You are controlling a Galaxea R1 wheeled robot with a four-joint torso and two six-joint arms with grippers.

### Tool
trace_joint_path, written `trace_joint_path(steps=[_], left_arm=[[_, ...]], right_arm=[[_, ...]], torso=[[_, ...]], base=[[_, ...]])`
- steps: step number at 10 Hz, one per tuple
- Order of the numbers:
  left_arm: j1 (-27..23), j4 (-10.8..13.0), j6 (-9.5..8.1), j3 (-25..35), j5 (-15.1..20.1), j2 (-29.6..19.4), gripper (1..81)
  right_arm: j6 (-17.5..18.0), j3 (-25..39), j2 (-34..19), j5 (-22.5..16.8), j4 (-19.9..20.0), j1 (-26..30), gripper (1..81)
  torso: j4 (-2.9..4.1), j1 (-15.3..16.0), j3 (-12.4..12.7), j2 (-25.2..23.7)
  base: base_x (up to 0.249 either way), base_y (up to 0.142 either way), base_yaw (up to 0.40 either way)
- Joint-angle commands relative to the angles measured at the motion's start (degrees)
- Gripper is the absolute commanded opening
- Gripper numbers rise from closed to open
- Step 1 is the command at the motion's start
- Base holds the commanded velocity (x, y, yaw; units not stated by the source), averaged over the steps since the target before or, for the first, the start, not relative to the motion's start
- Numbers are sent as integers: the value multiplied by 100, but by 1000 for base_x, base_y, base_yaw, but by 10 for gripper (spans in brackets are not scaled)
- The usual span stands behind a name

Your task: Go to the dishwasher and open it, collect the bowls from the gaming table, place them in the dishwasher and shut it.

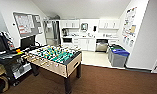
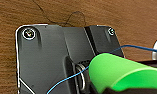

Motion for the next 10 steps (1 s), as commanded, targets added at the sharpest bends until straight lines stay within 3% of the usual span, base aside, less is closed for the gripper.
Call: trace_joint_path(steps=[1,10], left_arm=[[-310,67,14,60,152,-88,10],[-310,67,14,60,152,-88,10]], right_arm=[[-12,157,141,-61,-78,312,10],[-3,157,132,-61,-70,321,10]], torso=[[0,0,0,0],[0,0,0,2]], base=[[122,-93,0],[122,-97,0]])
